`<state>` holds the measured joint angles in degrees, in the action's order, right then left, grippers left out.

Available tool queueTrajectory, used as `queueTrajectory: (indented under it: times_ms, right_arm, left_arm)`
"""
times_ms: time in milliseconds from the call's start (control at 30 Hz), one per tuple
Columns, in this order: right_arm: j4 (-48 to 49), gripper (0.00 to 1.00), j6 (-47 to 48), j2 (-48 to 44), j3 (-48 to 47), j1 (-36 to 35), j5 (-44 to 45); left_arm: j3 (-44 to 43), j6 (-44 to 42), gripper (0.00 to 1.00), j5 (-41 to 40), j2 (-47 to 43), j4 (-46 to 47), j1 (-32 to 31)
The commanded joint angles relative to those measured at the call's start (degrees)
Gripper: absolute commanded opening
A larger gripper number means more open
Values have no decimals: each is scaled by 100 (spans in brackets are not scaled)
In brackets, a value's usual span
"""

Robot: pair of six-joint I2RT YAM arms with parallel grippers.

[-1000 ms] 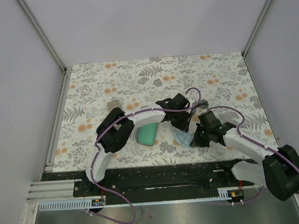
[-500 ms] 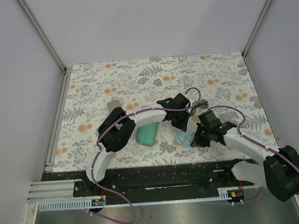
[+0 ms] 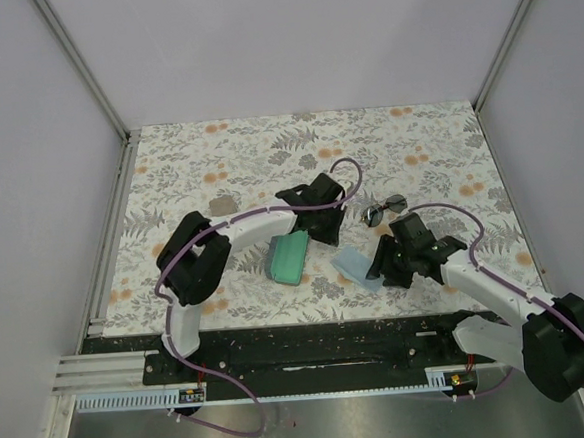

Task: Organize the sunglasses
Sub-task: Pick up the corner of the glasses cleaning cloth from the center of the board.

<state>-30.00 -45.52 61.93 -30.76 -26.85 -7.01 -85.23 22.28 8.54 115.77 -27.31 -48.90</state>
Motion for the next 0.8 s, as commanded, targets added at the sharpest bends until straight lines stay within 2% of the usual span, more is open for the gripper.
queueTrajectory:
  times_ms: [0,100,267,333,433,500,600,700,767]
  right_arm:
    - [-138,60,-63,-208,-61,-13,199]
    - [-217,58,34,-164,-201,-4,471]
    - [-471,46,-141,274,-474,-4,1358]
    - [-481,45,-159,485,-579,-13,1526]
    - [-463,45,-229,749,-668,-13,1763]
    - [-446,45,-247,908,-703,-13,1860]
    - [-349,43,-308,1197,-677,-13,1861]
    - [-191,41,-352,1409,-615,-13,1729]
    - [-42,35,-388,1506,-545,-13,1571]
  left_arm:
    - [314,101,0,-45,-625,411,-49]
    - [446,118,0,34,-678,411,-49]
    - [429,136,1,78,-389,420,-128]
    - [402,153,6,-9,-318,428,-172]
    - [341,189,24,-132,-204,472,-216]
    - [279,197,31,-133,-107,481,-207]
    - [174,197,39,-142,7,481,-233]
    - [104,206,42,-159,121,490,-251]
    - [51,206,43,-168,192,499,-242]
